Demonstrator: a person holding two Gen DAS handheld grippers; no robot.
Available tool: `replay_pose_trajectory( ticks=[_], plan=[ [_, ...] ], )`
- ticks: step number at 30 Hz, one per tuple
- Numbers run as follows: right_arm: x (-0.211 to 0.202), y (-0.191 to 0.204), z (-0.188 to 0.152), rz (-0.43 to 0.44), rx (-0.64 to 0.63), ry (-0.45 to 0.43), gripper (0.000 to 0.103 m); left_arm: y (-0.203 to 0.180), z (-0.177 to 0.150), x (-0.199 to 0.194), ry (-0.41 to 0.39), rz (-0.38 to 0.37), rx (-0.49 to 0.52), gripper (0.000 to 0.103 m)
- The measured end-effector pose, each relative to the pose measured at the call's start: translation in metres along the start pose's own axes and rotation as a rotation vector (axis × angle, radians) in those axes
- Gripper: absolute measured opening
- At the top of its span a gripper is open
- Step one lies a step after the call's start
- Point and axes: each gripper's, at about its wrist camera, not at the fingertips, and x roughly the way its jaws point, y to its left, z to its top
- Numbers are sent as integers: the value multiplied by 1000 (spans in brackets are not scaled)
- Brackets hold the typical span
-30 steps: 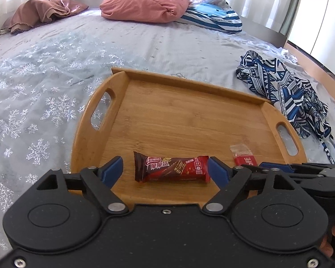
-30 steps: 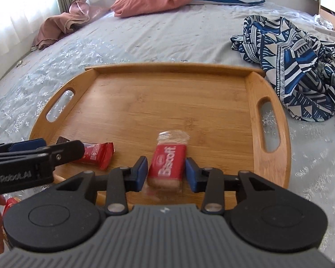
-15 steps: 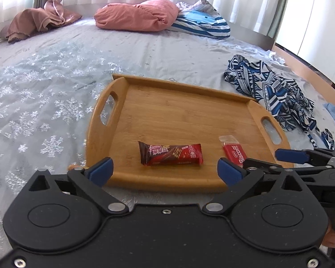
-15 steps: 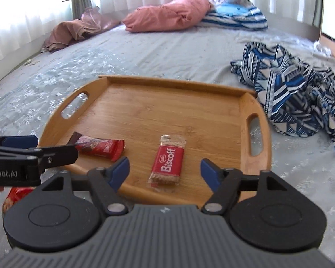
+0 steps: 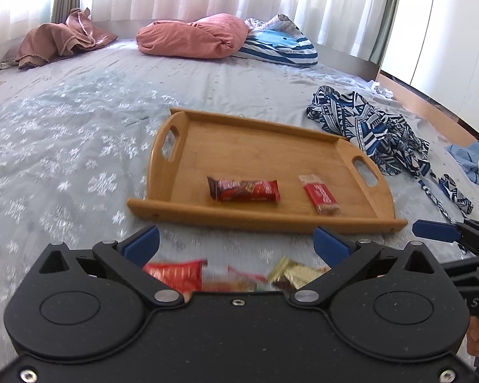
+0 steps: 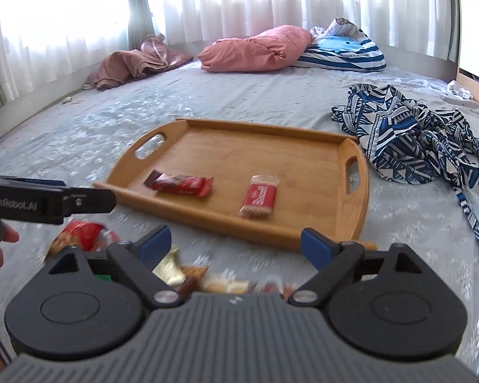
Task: Organize snacks
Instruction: 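Move both tools back over the snack pile, then grasp the red-and-gold nut bag with the left tool while the right tool grasps the yellow Ameria pack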
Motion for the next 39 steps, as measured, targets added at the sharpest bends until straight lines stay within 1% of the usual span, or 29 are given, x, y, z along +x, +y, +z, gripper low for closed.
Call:
replay_pose_trajectory(
  ticks=[3, 5, 8, 13, 15, 17, 20, 24, 26, 29, 35, 39],
  plan=[
    [-12, 8, -13, 12, -25, -8, 100, 3, -14, -9, -1, 1, 1, 103],
    [-19, 16, -22, 18, -56, -13, 103, 4, -23, -13, -1, 4, 20, 103],
    [-27, 28, -36, 12, -111, -13, 103, 8, -36, -18, -4, 12, 31, 103],
    [-37, 46, -61, 18, -166, -18, 103, 14, -54, -18, 2, 10, 9, 103],
    [-40, 53, -71, 18, -179, -19, 103, 18, -61, -18, 0, 21, 5, 103],
    [-43, 58, -81, 15, -187, -25, 103, 20, -67, -18, -11, 48, 14, 103],
    [-46, 66, -94, 9, -192, -36, 103, 24, -70, -17, -25, 79, 26, 103],
    [-48, 72, -104, -5, -169, -57, 103, 32, -71, -18, -41, 91, -9, 102],
    [-47, 72, -108, -7, -143, -64, 103, 36, -70, -17, -45, 89, -24, 96],
    [-45, 74, -112, -12, -135, -68, 103, 37, -67, -13, -46, 96, -27, 92],
    [-40, 83, -117, -49, -160, -79, 103, 39, -65, -2, -32, 102, -52, 85],
    [-38, 84, -117, -54, -151, -78, 103, 39, -64, 2, -23, 102, -61, 82]
  ],
)
